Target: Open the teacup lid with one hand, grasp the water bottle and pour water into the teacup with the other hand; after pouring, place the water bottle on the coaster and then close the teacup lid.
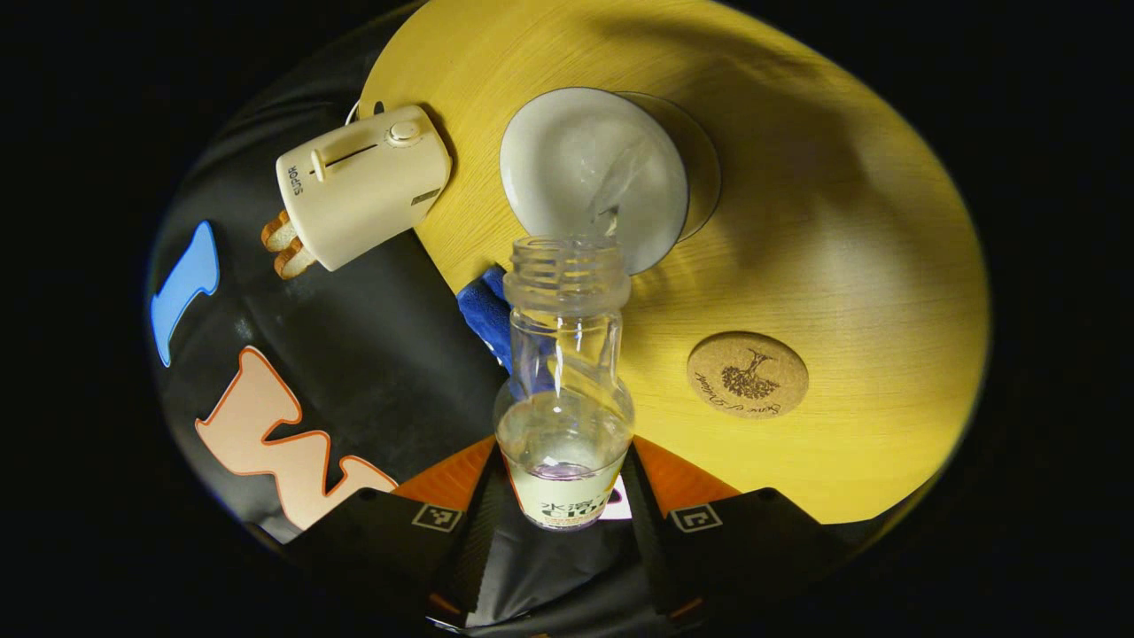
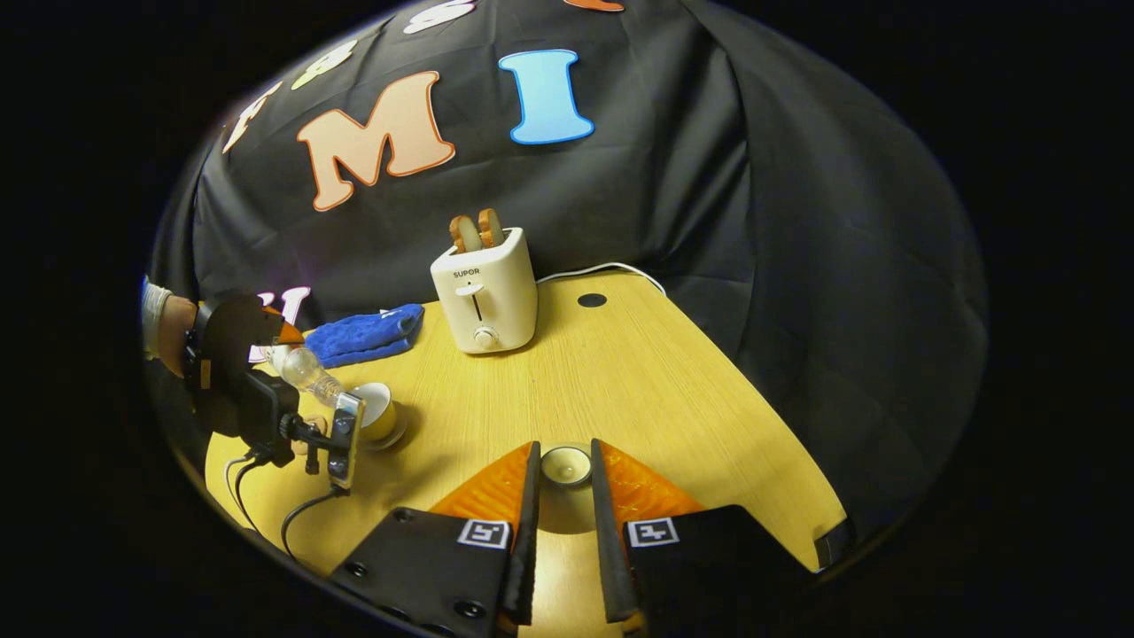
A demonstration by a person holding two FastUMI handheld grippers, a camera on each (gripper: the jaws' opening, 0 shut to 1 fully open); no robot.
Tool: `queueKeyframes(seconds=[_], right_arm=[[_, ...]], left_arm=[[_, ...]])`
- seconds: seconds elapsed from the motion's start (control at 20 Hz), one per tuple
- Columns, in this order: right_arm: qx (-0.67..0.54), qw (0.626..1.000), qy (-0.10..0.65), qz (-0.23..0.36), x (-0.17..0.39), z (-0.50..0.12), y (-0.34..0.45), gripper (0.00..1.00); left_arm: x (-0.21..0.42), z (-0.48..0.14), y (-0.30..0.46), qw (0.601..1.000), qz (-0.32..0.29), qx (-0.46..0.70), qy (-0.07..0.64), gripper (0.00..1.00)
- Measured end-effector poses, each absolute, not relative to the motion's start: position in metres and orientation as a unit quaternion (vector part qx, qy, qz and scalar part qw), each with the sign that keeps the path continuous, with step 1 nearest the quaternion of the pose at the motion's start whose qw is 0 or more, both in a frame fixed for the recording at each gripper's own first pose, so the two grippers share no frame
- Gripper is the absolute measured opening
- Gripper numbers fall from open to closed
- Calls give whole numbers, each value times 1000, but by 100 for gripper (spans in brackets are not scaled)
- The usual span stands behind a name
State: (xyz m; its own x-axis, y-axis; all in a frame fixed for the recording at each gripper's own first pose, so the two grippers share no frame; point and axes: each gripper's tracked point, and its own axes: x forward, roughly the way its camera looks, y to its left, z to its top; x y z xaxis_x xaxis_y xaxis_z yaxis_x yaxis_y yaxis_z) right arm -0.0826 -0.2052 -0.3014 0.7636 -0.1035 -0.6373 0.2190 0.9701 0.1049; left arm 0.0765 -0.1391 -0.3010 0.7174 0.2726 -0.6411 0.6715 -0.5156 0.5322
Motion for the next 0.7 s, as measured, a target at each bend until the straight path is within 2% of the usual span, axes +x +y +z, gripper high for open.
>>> queueKeyframes(seconds=[0.45,0.7], right_arm=[[95,939,325,-67,-85,-301,-201,34],[95,940,324,-57,-84,-303,-199,32]], left_arm=[[78,-286,-137,366,-227,856,287,70],[80,-276,-145,324,-219,876,281,70]])
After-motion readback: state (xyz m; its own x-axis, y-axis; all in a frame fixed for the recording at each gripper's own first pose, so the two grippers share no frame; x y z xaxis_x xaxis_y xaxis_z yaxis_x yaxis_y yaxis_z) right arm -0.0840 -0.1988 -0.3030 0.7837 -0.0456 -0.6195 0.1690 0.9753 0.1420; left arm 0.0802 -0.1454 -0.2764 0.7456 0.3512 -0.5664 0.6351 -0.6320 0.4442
